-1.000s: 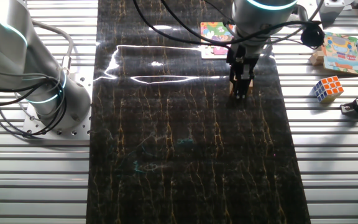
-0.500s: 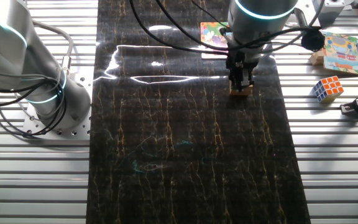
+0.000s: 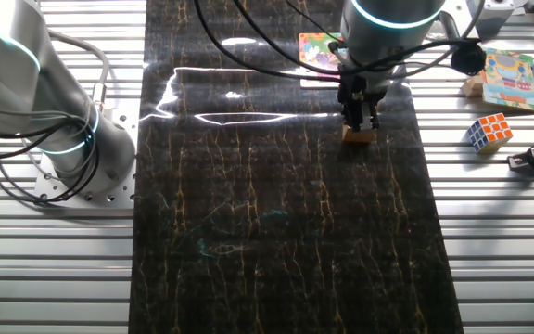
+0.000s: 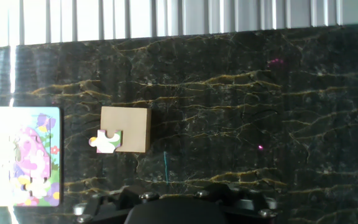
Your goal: Assemble one piece of a puzzle
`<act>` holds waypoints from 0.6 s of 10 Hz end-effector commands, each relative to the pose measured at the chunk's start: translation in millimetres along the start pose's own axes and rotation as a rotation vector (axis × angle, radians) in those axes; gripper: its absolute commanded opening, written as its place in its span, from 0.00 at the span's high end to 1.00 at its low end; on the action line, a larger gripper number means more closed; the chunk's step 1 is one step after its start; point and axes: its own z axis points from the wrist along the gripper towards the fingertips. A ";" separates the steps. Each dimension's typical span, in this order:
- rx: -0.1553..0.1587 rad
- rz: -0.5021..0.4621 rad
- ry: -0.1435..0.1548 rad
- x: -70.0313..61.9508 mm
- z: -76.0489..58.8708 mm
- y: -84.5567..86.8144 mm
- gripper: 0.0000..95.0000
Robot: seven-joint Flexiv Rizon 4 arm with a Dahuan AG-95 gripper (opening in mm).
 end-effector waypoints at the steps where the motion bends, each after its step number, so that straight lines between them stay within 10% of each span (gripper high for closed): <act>1: 0.005 -0.057 0.001 -0.4 0.4 0.1 1.00; 4: 0.003 -0.203 0.024 -0.4 0.4 0.2 1.00; 6: -0.009 -0.494 0.032 -1.8 1.3 2.2 1.00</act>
